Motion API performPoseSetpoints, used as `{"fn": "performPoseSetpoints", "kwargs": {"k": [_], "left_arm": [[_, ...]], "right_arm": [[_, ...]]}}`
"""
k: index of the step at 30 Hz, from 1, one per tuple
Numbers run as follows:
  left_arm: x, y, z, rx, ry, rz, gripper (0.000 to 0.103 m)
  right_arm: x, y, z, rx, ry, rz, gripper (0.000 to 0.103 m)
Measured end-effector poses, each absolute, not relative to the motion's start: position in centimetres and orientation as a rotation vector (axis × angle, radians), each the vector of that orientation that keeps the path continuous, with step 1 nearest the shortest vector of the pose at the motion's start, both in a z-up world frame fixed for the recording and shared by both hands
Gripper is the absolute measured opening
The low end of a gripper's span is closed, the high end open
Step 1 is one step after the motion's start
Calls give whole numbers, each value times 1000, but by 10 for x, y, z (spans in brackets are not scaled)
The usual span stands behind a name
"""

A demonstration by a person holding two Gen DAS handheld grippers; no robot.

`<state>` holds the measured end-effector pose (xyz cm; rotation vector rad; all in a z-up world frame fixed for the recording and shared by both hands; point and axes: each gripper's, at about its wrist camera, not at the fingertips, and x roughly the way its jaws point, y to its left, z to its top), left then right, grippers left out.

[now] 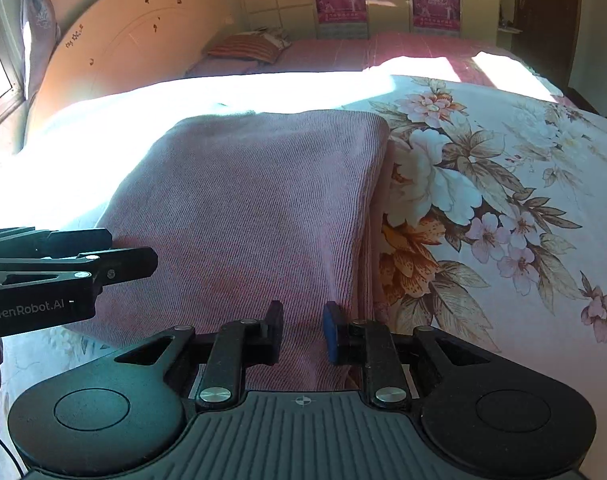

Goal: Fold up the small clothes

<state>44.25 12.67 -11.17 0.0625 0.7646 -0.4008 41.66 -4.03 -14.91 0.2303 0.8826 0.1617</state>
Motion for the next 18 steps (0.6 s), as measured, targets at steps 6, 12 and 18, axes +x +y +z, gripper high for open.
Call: {"fn": "performPoseSetpoints", "kwargs": {"k": [6,12,18], "left_arm": [[496,127,-103,37,730,-372,60],[544,131,-132,-46,785,-413,56],[541,123,-147,62,768,-403,57]], "right_arm": [[464,-42,-137,236,809,103,22],[512,-37,-142,233,797,78,23],[534,-37,-179,163,852,34,22]]}}
